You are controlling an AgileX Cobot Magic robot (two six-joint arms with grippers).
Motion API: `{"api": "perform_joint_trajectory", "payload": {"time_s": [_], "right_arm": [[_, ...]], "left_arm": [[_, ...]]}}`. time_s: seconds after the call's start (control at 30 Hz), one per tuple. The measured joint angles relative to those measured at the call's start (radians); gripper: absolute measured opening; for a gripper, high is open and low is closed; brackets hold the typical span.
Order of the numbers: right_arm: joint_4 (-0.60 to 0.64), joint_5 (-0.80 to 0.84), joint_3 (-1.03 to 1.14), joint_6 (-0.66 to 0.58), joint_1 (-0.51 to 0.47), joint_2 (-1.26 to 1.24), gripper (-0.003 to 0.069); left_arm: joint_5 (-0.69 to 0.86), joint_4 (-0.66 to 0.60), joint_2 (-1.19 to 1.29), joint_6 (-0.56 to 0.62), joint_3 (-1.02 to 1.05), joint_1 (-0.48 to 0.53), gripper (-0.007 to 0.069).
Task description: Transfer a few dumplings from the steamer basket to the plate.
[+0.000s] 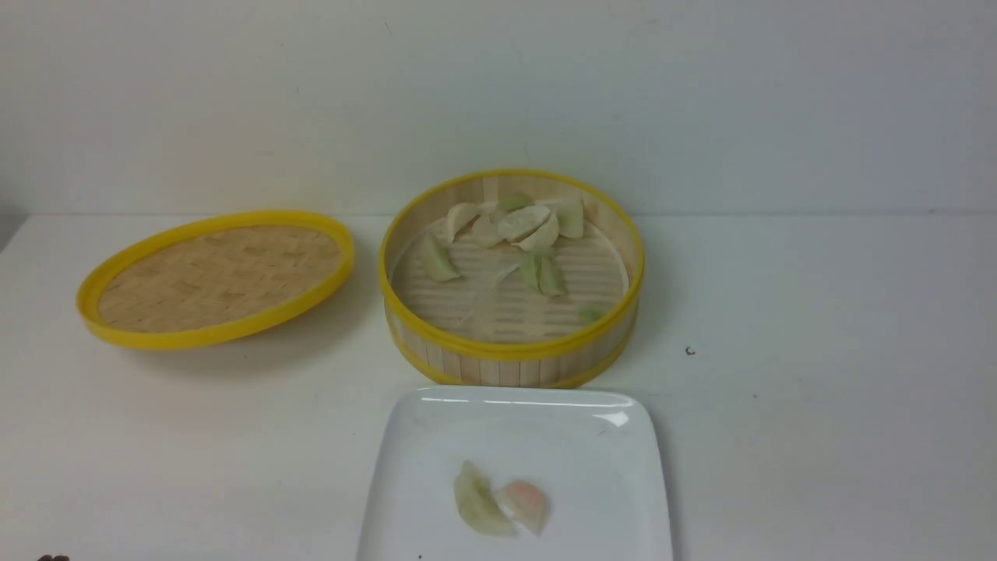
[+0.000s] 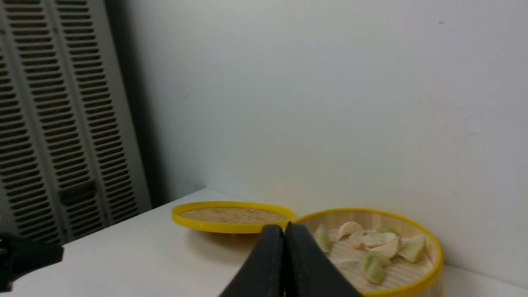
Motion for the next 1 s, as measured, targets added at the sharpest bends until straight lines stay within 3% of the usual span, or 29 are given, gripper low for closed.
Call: {"api": "perform_joint_trajectory", "payload": {"time_s": [0.13,0.3,0.47,0.67,1.0], "right_arm": [[0.105,-0.010,0.000,-0.127,0.000,0.000,-0.0015],[0.111,-0.024,0.032,-0.153,-0.055,0.000,-0.0015],[0.098,-0.028,0.185,-0.163,-0.399,0.000,-0.0015],[0.092,-0.022,0.389,-0.164,-0.642,0.000,-0.0015],[0.092,-0.060,0.409,-0.165,-0.695,0.001,-0.0015]], "left_arm": [[0.000,0.000,0.000,0.000,0.000,0.000,-0.0006],[0.000,0.000,0.000,0.000,0.000,0.000,-0.0006],[0.000,0.000,0.000,0.000,0.000,0.000,-0.0006],[0.000,0.000,0.000,0.000,0.000,0.000,-0.0006],[0.000,0.000,0.000,0.000,0.000,0.000,-0.0006]]}}
